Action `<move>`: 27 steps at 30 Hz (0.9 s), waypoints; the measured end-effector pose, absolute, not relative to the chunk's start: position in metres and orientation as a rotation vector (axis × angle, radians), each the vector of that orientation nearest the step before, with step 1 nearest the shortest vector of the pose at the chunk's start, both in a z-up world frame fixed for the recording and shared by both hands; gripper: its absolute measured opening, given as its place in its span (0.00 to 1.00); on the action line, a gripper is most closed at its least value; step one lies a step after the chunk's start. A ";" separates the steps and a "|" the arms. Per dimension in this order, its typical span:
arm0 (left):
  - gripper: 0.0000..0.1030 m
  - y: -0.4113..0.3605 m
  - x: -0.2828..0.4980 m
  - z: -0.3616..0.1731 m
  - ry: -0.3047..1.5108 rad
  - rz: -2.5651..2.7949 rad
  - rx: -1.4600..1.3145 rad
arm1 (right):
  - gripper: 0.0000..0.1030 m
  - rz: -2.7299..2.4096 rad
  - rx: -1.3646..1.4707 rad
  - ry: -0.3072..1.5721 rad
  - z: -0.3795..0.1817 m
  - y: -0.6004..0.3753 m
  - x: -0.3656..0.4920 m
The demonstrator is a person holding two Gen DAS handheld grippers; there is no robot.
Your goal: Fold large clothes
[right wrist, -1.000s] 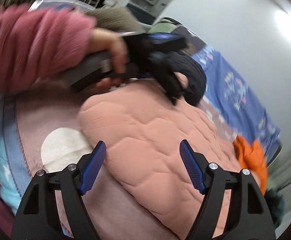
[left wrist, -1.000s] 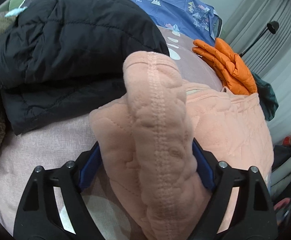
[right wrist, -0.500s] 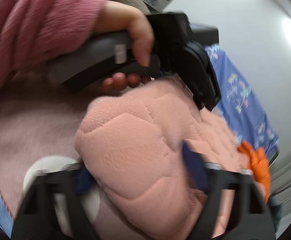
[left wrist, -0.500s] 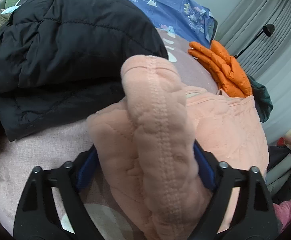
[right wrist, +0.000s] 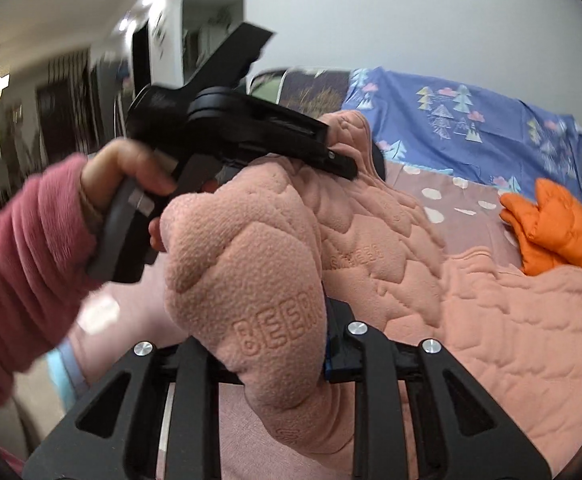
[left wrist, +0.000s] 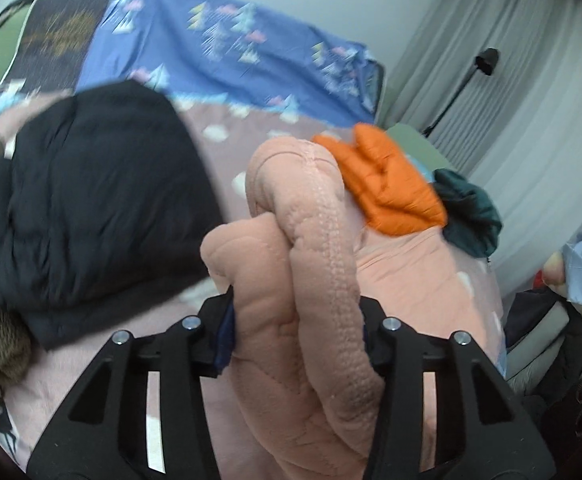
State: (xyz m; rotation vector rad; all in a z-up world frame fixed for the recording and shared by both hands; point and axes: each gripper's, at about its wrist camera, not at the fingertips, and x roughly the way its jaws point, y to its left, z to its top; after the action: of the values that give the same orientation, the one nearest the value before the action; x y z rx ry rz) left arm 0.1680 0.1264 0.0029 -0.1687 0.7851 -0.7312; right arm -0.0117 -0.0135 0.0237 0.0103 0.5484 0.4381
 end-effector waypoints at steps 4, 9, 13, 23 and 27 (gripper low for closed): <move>0.43 0.075 0.153 0.051 0.709 -0.786 -0.082 | 0.24 0.420 0.136 0.488 0.041 -0.059 -0.033; 0.43 -0.009 0.135 0.089 0.659 -0.856 0.053 | 0.24 0.368 0.306 0.440 0.048 -0.134 -0.051; 0.46 -0.096 0.122 0.099 0.644 -0.893 0.185 | 0.23 0.311 0.451 0.442 0.035 -0.191 -0.068; 0.66 -0.216 0.100 0.074 0.625 -0.941 0.284 | 0.23 0.197 1.008 0.651 -0.085 -0.305 -0.103; 0.51 -0.201 0.104 0.069 0.625 -0.874 0.318 | 0.24 0.264 1.081 0.668 -0.099 -0.315 -0.101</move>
State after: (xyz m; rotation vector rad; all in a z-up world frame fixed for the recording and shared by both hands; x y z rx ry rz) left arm 0.1039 -0.2011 0.0693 0.3175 0.6251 -0.8736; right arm -0.1015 -0.3149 -0.0986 1.0814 0.6680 0.2637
